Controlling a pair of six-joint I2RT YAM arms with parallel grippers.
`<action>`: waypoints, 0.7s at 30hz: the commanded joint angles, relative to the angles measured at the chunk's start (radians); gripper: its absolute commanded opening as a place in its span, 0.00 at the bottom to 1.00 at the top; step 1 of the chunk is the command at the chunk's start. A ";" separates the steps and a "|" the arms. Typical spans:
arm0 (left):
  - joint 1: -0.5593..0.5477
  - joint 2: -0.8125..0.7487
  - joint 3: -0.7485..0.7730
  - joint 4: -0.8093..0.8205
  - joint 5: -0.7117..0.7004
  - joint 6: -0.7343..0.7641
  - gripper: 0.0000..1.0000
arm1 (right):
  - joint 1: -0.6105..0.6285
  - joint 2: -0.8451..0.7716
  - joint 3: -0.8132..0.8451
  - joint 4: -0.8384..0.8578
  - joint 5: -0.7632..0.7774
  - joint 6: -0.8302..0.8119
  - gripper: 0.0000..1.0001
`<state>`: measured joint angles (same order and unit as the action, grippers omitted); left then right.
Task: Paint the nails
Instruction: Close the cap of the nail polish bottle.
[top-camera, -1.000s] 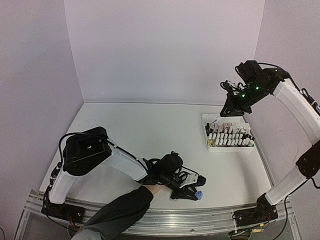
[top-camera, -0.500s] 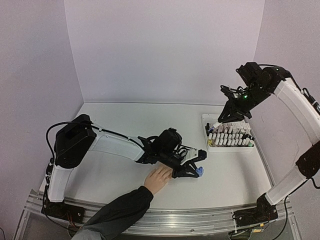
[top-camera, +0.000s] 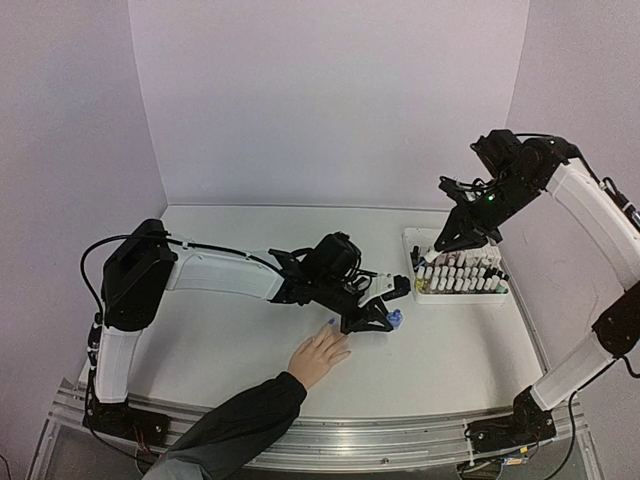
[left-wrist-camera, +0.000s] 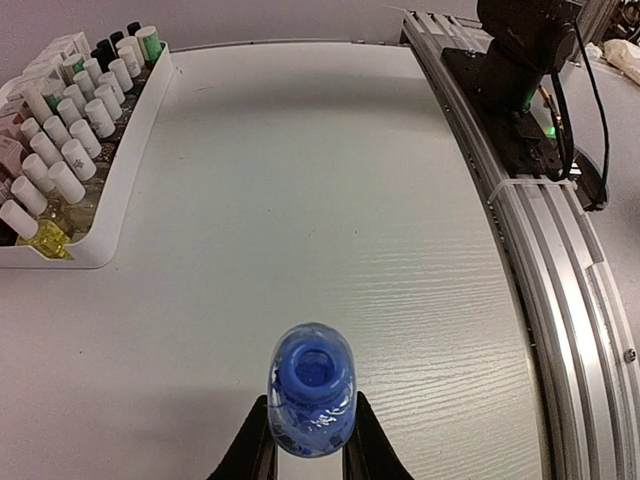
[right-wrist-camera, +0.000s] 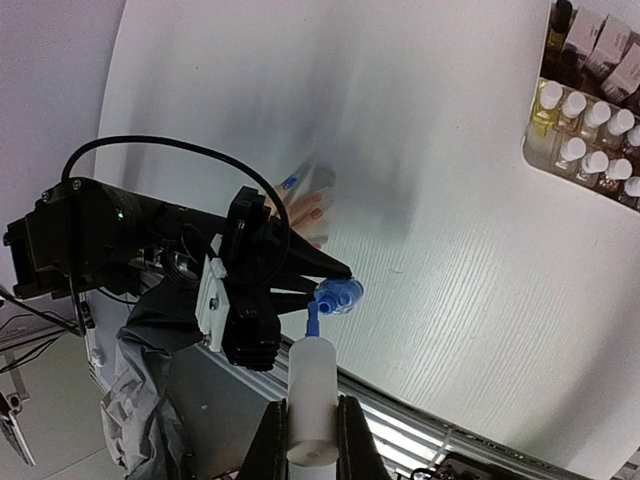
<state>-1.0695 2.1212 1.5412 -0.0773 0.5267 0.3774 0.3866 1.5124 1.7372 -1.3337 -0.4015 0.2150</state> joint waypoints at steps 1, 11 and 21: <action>0.000 -0.050 0.072 -0.013 -0.052 0.041 0.00 | 0.008 -0.050 -0.082 -0.357 -0.062 0.044 0.00; -0.001 -0.042 0.088 0.001 -0.068 0.077 0.00 | 0.022 -0.080 -0.194 -0.283 -0.119 0.070 0.00; 0.000 -0.037 0.094 0.005 -0.068 0.072 0.00 | 0.033 -0.061 -0.240 -0.191 -0.133 0.104 0.00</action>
<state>-1.0698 2.1204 1.5907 -0.0873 0.4595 0.4425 0.4105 1.4572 1.5013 -1.3409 -0.5018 0.2963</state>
